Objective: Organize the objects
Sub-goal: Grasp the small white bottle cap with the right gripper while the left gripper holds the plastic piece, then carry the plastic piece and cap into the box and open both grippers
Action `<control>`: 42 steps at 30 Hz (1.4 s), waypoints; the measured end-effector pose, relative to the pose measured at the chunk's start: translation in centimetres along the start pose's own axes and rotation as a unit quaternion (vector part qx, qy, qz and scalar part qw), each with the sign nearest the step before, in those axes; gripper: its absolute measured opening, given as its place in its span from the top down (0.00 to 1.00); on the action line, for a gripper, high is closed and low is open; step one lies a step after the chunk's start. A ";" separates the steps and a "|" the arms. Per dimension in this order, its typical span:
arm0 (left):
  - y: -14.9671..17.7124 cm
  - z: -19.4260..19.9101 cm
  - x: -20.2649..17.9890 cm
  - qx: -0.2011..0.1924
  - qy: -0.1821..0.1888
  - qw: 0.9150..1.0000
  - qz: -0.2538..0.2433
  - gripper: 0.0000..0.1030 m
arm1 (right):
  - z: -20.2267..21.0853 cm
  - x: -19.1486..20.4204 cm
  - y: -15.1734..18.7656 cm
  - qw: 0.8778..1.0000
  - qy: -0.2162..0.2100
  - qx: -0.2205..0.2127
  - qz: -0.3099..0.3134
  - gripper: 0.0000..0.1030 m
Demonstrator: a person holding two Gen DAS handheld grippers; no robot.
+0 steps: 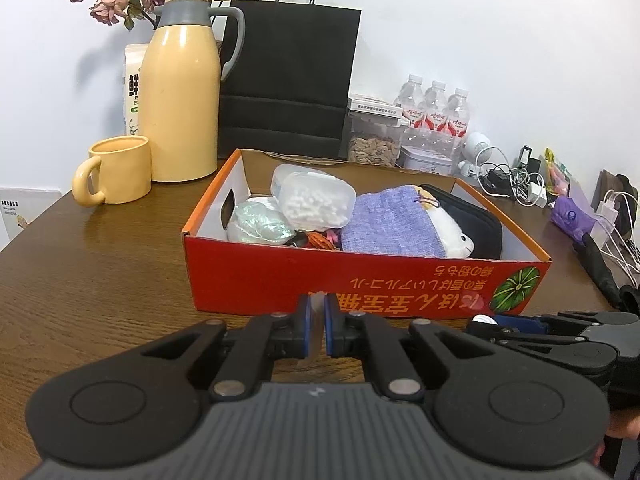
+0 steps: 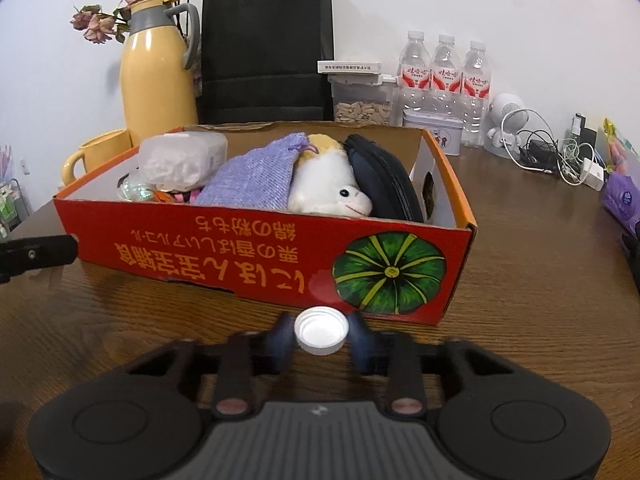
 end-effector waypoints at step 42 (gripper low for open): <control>-9.0 -6.8 -3.9 -0.071 0.045 0.996 -0.034 0.91 | -2.1 1.2 -11.6 0.988 -0.013 -0.154 0.024 0.73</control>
Point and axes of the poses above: each gripper's, at about its wrist camera, not at the fingertips, and z roughly against the way its jaws point, x to its left, y to its underside, the point moved 8 cm from there along -z, roughly the way its jaws point, and after that the axes turned 4 degrees about z, right-handed, at the moved point
